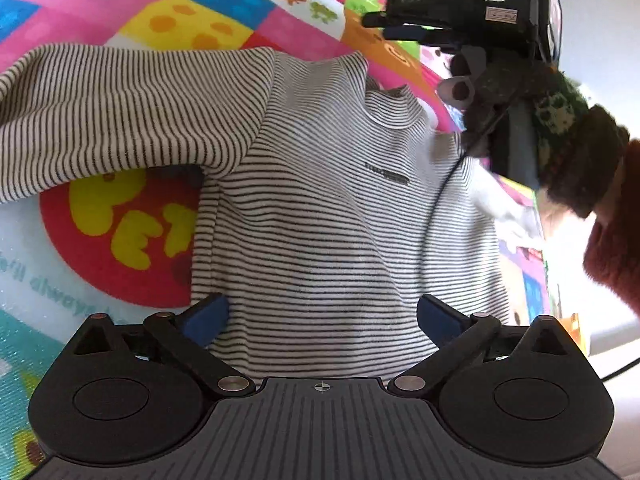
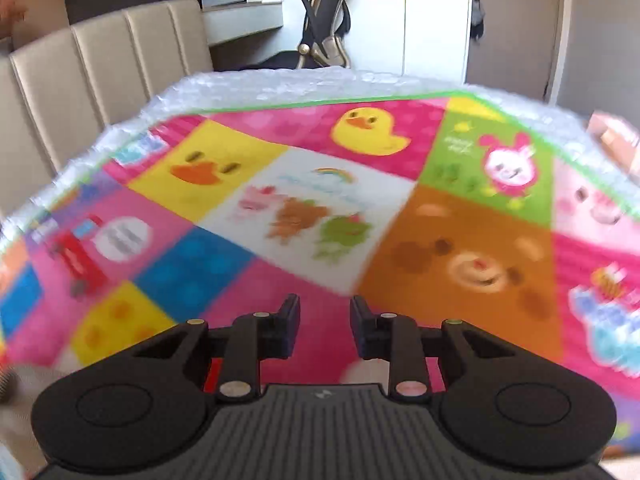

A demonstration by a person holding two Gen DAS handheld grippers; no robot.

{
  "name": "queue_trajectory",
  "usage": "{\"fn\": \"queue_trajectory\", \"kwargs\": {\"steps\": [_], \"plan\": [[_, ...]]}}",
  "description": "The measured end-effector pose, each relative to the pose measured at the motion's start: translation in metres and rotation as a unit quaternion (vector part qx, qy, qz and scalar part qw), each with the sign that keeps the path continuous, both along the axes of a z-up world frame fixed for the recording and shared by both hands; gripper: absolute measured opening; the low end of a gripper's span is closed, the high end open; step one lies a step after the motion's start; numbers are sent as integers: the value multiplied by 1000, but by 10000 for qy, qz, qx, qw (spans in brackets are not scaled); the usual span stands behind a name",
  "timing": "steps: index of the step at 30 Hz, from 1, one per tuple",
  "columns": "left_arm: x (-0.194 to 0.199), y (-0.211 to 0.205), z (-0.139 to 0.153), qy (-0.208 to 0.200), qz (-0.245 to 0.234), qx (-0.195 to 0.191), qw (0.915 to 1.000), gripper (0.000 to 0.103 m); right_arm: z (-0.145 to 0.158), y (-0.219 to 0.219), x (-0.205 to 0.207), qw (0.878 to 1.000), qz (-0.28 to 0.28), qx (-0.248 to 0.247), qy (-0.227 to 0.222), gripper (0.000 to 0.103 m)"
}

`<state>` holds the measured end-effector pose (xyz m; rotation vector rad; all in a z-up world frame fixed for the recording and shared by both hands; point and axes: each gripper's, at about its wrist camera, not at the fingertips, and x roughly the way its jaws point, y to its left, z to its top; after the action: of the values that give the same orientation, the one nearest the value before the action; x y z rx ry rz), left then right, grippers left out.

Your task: Fold clothes

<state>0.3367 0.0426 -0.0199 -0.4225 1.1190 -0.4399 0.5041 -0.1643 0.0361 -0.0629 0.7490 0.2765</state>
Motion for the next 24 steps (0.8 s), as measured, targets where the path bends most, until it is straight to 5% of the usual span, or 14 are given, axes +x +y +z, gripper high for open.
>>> {"fn": "queue_trajectory", "kwargs": {"steps": [4, 7, 11, 15, 16, 18, 22, 24], "plan": [[3, 4, -3, 54, 87, -137, 9999, 103, 4, -25, -54, 9984, 548, 131, -37, 36], [1, 6, -5, 95, 234, -230, 9994, 103, -16, -25, -79, 9951, 924, -113, 332, 36], [-4, 6, -5, 52, 264, -200, 9994, 103, -44, -21, -53, 9954, 465, -824, 168, 34], [-5, 3, -4, 45, 277, -81, 9996, 103, -36, -47, -23, 9930, -482, -1072, -73, 35], [-5, 3, -4, 46, 299, -65, 9995, 103, -29, -59, -30, 9947, -564, -855, -76, 38], [-8, 6, -2, 50, 373, -88, 9993, 103, -13, -84, -55, 9979, -597, -262, -36, 75], [-11, 34, 13, -216, 744, -90, 9970, 103, -10, -126, -129, 9970, -750, -149, 98, 85], [-7, 66, 21, -368, 1180, 474, 9912, 103, -19, -145, -163, 9949, -951, -225, 266, 87]]}}
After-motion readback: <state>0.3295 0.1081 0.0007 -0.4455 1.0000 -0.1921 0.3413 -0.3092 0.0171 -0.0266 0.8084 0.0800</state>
